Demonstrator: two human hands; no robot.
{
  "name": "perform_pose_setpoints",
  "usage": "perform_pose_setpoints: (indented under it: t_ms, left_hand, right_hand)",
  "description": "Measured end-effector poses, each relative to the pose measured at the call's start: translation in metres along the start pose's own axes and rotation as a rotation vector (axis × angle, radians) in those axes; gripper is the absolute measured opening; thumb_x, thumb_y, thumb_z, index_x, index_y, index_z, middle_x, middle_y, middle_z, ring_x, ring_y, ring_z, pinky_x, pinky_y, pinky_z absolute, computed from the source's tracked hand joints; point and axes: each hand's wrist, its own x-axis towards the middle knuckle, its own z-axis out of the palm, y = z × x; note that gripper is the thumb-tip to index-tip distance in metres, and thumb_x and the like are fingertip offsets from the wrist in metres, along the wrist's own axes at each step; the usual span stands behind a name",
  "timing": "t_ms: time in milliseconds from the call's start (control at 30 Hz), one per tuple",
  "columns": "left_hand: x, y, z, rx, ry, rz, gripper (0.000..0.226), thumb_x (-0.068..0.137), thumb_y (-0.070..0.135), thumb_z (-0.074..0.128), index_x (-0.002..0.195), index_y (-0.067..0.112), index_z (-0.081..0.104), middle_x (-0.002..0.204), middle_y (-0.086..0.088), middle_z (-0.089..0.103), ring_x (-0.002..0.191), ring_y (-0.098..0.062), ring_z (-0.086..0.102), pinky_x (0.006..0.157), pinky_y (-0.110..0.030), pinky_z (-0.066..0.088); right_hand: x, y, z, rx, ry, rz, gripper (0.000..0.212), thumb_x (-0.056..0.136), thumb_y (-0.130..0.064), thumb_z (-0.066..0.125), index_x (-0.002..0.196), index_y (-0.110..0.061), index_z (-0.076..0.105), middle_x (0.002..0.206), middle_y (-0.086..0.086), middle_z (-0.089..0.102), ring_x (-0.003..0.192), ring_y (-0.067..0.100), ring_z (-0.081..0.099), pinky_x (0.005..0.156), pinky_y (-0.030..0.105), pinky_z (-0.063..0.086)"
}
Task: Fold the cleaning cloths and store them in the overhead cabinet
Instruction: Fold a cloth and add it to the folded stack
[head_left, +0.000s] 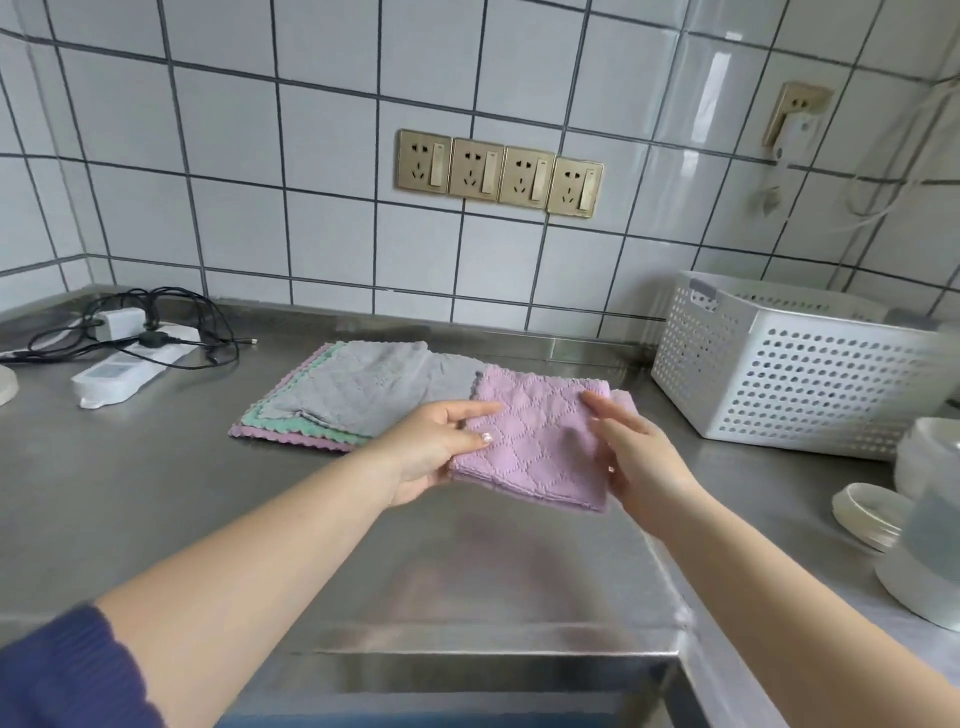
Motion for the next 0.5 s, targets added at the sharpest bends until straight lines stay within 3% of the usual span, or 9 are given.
perform_pose_setpoints:
  t_ms: [100,200,267,333,433,500]
  left_hand:
    - [0.04,0.011,0.018,0.127,0.049,0.065,0.04,0.089,0.005,0.057,0.121,0.028,0.059,0.135,-0.003,0.05,0.098,-0.012,0.053,0.075,-0.027,0.041]
    - [0.072,0.023,0.033,0.314,0.068,0.159,0.044,0.09,0.009,0.057,0.131,0.023,0.053,0.141,0.0,0.047,0.118,-0.009,0.045,0.089,-0.021,0.034]
    - [0.091,0.027,0.041,0.412,0.069,0.188,0.043,0.091,0.012,0.056,0.133,0.02,0.051,0.142,0.0,0.045,0.122,-0.01,0.044,0.092,-0.018,0.031]
    - [0.109,0.028,0.048,0.483,0.08,0.183,0.043,0.091,0.015,0.056,0.133,0.02,0.051,0.143,-0.002,0.045,0.12,-0.015,0.049,0.091,-0.019,0.035]
    - [0.128,0.024,0.056,0.561,0.06,0.171,0.044,0.091,0.017,0.056,0.135,0.021,0.049,0.142,-0.005,0.045,0.101,-0.013,0.051,0.08,-0.016,0.036]
    - [0.136,0.02,0.061,0.578,0.04,0.165,0.045,0.091,0.017,0.056,0.135,0.02,0.049,0.142,-0.007,0.046,0.102,-0.015,0.052,0.075,-0.017,0.038]
  right_hand:
    - [0.03,-0.009,-0.024,-0.201,0.055,-0.067,0.041,0.089,-0.006,0.053,0.127,-0.021,0.057,0.106,0.004,0.06,0.066,0.009,0.052,0.047,0.014,0.037]
    - [0.054,-0.021,-0.04,-0.184,0.132,-0.111,0.035,0.091,0.0,0.054,0.122,-0.016,0.057,0.091,0.012,0.065,0.042,0.006,0.046,0.037,0.015,0.036]
    - [0.073,-0.023,-0.049,-0.195,0.168,-0.126,0.033,0.089,-0.002,0.056,0.12,-0.014,0.062,0.101,0.009,0.07,0.062,0.013,0.058,0.059,0.022,0.052]
    - [0.093,-0.018,-0.057,-0.263,0.204,-0.118,0.035,0.088,-0.003,0.058,0.121,-0.014,0.063,0.108,0.006,0.068,0.084,0.02,0.062,0.085,0.039,0.053]
    - [0.113,-0.008,-0.068,-0.361,0.244,-0.099,0.035,0.087,-0.005,0.059,0.119,-0.017,0.065,0.103,0.0,0.067,0.092,0.022,0.064,0.093,0.043,0.052]
    - [0.12,-0.002,-0.074,-0.402,0.256,-0.082,0.036,0.087,-0.005,0.059,0.12,-0.017,0.064,0.103,0.0,0.068,0.09,0.021,0.063,0.094,0.039,0.052]
